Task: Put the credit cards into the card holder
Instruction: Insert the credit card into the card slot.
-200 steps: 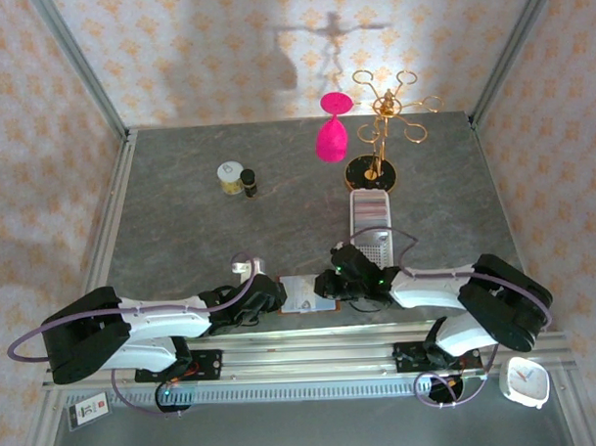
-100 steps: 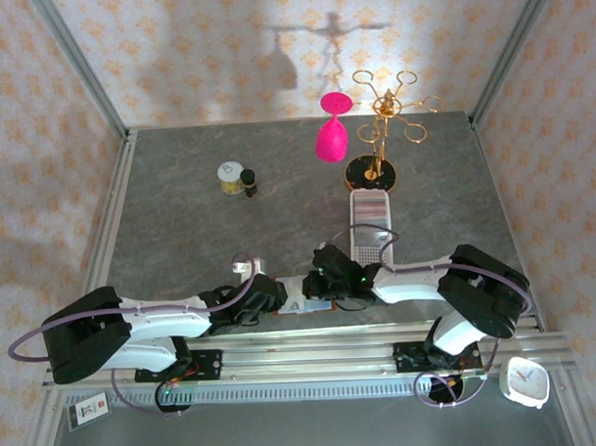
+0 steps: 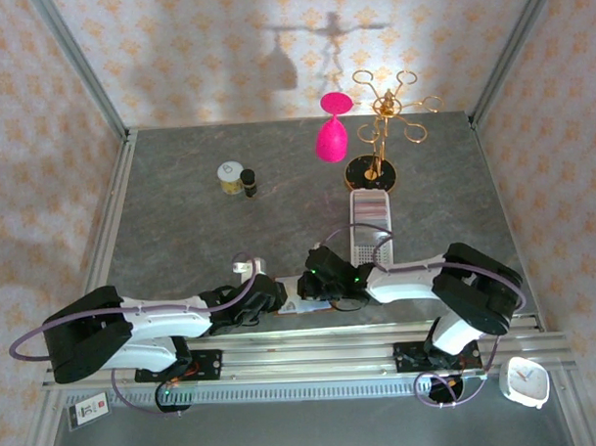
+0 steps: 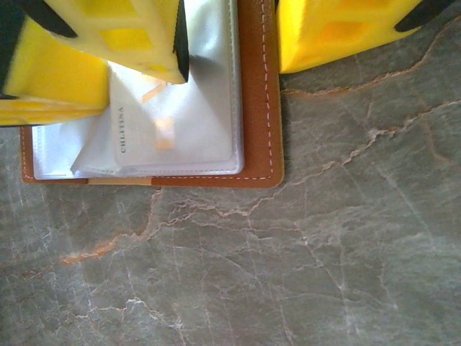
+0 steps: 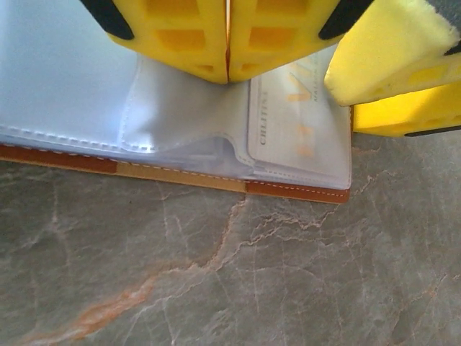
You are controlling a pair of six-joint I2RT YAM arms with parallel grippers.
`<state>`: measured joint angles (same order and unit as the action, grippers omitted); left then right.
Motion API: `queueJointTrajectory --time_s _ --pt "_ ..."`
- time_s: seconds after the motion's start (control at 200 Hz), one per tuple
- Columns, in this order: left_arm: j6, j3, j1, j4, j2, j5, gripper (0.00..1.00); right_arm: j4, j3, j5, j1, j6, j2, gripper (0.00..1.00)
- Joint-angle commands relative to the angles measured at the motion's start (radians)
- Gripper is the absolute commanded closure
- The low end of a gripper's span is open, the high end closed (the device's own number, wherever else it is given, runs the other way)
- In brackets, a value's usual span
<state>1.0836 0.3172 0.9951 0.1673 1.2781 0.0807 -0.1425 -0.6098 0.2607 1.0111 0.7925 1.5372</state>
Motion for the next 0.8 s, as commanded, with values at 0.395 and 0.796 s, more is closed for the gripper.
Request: queueJointTrajectory --time_s 0.395,0.796 --pt "-0.051 -0.009 -0.005 -0.04 0.224 -0.013 0.67 0.067 0.133 -0.168 0.005 0.139 -0.242 0.67" --pt "-0.048 -0.016 -0.005 -0.039 0.222 -0.013 0.68 -0.147 0.223 -0.056 0.006 0.231 -0.242 0.64"
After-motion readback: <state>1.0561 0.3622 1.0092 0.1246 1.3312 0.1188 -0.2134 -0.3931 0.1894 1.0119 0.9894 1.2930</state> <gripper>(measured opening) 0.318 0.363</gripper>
